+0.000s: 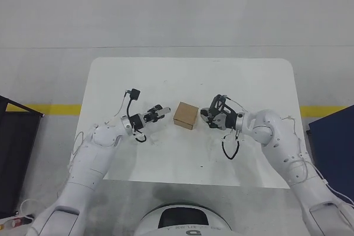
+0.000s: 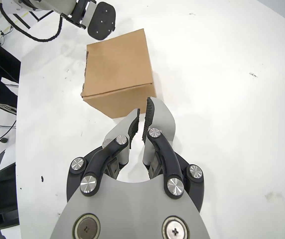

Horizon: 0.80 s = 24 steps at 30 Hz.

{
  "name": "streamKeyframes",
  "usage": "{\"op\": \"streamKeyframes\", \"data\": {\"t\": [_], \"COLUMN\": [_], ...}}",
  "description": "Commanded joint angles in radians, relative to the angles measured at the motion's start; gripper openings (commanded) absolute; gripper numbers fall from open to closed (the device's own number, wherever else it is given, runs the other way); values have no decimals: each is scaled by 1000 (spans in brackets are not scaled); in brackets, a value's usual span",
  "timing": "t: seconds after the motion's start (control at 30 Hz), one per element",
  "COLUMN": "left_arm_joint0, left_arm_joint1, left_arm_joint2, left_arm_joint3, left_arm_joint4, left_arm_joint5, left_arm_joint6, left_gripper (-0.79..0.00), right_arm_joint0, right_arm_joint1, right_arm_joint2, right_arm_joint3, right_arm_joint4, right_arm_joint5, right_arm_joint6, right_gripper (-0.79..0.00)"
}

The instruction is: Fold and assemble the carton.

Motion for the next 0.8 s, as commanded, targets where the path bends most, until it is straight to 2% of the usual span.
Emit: {"op": "streamKeyframes", "data": {"t": [0.0,0.4,0.57,0.77], "left_arm_joint0": [0,21,-1,-57], "left_arm_joint1": [1,16,19,15], "left_arm_joint2": [3,-12,-3,25], "left_arm_joint3": [4,38,68,107], "left_arm_joint4": [-8,-124,-144,-179], "left_arm_joint5": [-6,-58,-64,-67], "left_arm_joint6": [-5,-52,-76,-100], "left_gripper": [0,0,0,0], "right_arm_joint0": [31,175,178,130], "right_arm_joint1": [-10,-73,-81,-71], "right_arm_joint2": [-29,-161,-171,-134], "right_arm_joint3": [25,147,168,130], "right_arm_joint4": [8,8,8,-7], "right_arm_joint5": [6,20,45,74], "right_arm_joint6": [1,-73,-97,-153], "right_gripper": [-785,-785,-785,-785]}}
